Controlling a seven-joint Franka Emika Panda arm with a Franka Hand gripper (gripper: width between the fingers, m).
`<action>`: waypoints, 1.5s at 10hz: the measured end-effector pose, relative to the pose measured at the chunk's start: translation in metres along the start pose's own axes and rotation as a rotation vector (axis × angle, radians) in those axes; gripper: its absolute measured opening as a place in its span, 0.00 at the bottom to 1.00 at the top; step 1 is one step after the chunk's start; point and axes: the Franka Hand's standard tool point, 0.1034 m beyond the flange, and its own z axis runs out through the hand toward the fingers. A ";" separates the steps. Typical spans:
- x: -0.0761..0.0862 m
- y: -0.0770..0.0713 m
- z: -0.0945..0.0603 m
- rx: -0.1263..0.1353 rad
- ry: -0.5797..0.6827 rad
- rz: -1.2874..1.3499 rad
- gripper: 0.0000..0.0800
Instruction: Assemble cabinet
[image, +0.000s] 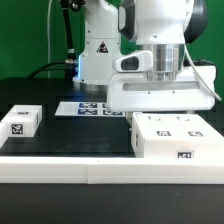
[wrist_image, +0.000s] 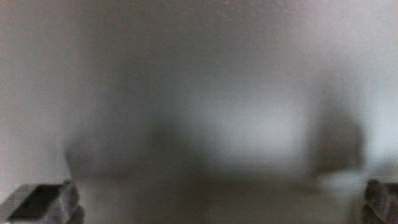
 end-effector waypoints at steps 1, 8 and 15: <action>0.005 -0.002 0.000 0.001 0.007 -0.002 1.00; 0.012 -0.005 0.004 0.002 0.010 -0.024 0.83; 0.007 -0.001 0.006 0.000 0.002 -0.096 0.02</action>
Offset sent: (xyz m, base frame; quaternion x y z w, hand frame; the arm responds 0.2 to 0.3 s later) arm 0.0213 -0.0023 -0.0150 -0.0138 0.0242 0.0031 0.9996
